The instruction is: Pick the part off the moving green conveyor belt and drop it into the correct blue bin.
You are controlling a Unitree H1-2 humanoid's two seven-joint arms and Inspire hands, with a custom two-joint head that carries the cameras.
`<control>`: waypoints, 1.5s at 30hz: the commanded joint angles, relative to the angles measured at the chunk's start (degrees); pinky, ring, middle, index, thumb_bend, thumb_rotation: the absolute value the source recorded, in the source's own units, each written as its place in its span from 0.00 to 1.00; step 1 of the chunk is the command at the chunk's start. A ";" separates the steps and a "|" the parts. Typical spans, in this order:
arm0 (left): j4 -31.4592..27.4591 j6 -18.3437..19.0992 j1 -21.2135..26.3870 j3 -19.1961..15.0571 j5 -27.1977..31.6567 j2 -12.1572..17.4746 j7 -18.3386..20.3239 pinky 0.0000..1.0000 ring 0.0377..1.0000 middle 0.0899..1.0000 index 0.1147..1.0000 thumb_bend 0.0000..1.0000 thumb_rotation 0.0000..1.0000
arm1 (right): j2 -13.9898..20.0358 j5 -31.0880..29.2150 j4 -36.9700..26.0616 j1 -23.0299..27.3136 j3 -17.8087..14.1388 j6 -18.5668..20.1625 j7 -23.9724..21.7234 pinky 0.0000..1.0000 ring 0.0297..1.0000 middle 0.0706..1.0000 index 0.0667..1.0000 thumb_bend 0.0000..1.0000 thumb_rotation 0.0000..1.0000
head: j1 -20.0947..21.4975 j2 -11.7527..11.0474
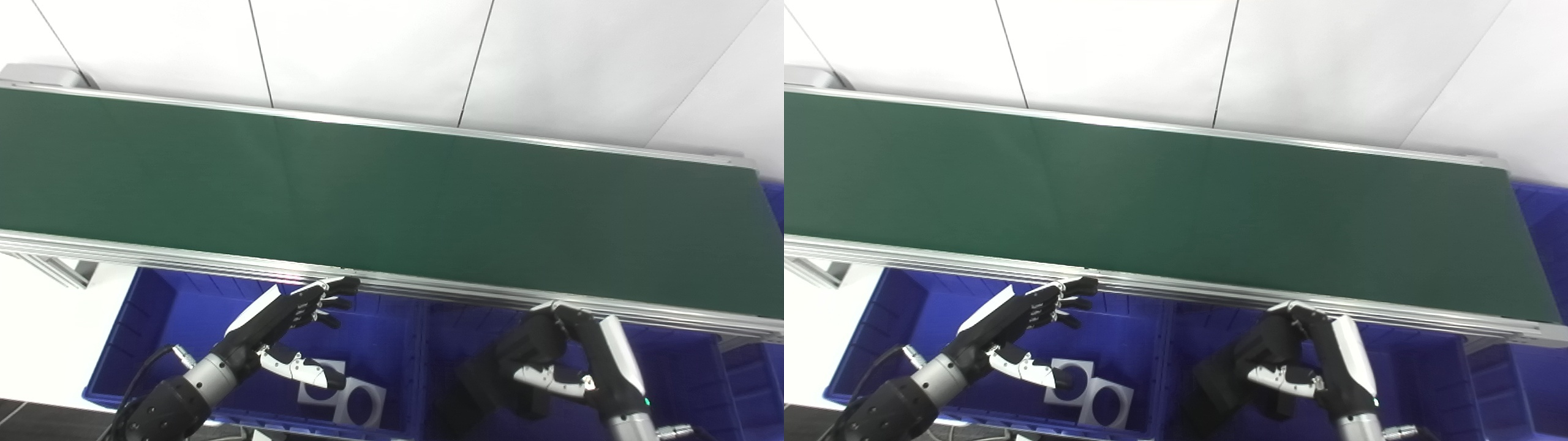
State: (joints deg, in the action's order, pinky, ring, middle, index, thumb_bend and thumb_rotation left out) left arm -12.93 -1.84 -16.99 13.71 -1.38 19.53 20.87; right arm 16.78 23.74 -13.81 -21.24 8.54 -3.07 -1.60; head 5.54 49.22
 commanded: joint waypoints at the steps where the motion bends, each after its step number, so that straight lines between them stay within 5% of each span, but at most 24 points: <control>1: -1.22 -2.58 -0.80 -0.27 -0.32 0.23 -0.36 0.73 0.84 0.88 0.87 0.84 0.21 | 0.69 0.89 -0.50 -0.61 -0.07 -2.50 0.18 0.40 0.40 0.47 0.47 0.51 0.00 | -0.07 0.03; 8: -6.34 -0.62 -4.40 0.54 -4.67 -0.93 -1.64 0.72 0.85 0.90 0.90 0.87 0.24 | 0.68 2.67 1.54 -2.62 -0.45 -2.87 1.18 0.43 0.42 0.47 0.46 0.51 0.00 | -0.31 0.15; 12: -9.22 -0.48 -8.37 2.82 -5.96 -5.63 -3.85 0.70 0.86 0.92 0.93 0.89 0.30 | -0.04 2.46 3.13 -3.27 -0.84 -4.49 2.56 0.42 0.41 0.47 0.47 0.51 0.00 | -0.62 0.05; 17: -5.24 -8.64 -14.95 5.86 -9.28 -14.37 -11.14 0.80 0.90 0.95 0.96 0.88 0.31 | -0.71 2.10 3.42 -4.60 -1.42 -4.86 4.16 0.41 0.40 0.46 0.48 0.51 0.00 | -0.69 0.52; 20: -0.56 -14.88 -16.29 5.39 -11.16 -16.57 -14.52 0.82 0.88 0.95 0.96 0.88 0.32 | -1.28 2.23 4.41 -4.93 -2.28 -6.43 5.97 0.40 0.40 0.47 0.47 0.51 0.00 | -0.75 0.37; 25: 3.81 -18.96 -14.79 3.33 -10.65 -17.76 -16.60 0.86 0.91 0.95 0.95 0.87 0.35 | -3.59 4.87 4.34 -5.60 -3.89 -3.63 8.51 0.41 0.40 0.48 0.47 0.51 0.00 | 0.91 0.19; 26: 4.50 -19.44 -14.36 3.13 -11.37 -17.84 -17.03 0.85 0.90 0.95 0.95 0.86 0.33 | -4.09 4.64 4.09 -5.78 -4.12 -2.99 8.39 0.43 0.40 0.49 0.47 0.51 0.00 | 1.59 -0.01; 27: 5.07 -19.72 -14.02 2.99 -11.85 -17.95 -17.42 0.85 0.90 0.95 0.96 0.86 0.32 | -4.69 4.50 3.90 -5.98 -4.39 -2.53 8.46 0.45 0.43 0.63 0.47 0.50 0.00 | 1.64 -0.02; 28: 5.40 -19.77 -13.72 2.92 -12.02 -18.02 -17.68 0.85 0.90 0.95 0.97 0.86 0.32 | -5.13 4.55 4.05 -6.07 -4.55 -2.83 8.75 0.50 0.55 0.71 0.60 0.54 0.00 | 1.83 -0.06; 30: 5.64 -19.37 -13.33 2.76 -11.89 -18.23 -18.03 0.84 0.92 0.95 0.97 0.86 0.31 | -5.88 4.39 4.95 -6.02 -4.82 -5.12 9.85 0.69 0.78 0.84 0.78 0.61 0.14 | 1.88 -0.04; 34: 6.70 -19.88 -12.26 2.50 -10.77 -18.21 -18.15 0.87 0.94 0.96 0.97 0.85 0.31 | -6.88 4.93 6.89 -5.61 -4.87 -8.74 12.31 0.87 0.96 0.96 0.91 0.68 0.42 | 2.17 -0.36; 39: 8.09 -20.78 -10.59 1.24 -10.69 -19.09 -19.54 0.87 0.94 0.96 0.95 0.86 0.32 | -8.15 4.74 10.10 -4.57 -4.93 -15.48 16.78 0.91 1.00 1.00 0.98 0.73 0.63 | 2.44 -0.69; 45: 9.03 -20.67 -8.60 -0.08 -10.17 -19.06 -19.69 0.90 0.95 0.96 0.95 0.85 0.33 | -9.26 6.02 10.07 -4.76 -4.12 -17.34 17.91 0.91 1.00 1.00 0.99 0.82 0.75 | 3.17 -1.10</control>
State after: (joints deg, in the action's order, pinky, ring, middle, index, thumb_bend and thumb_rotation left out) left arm -3.03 -20.75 -26.13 13.91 -12.12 0.68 1.75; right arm 7.82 29.16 -2.37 -25.78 4.25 -16.66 14.48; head 8.70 48.17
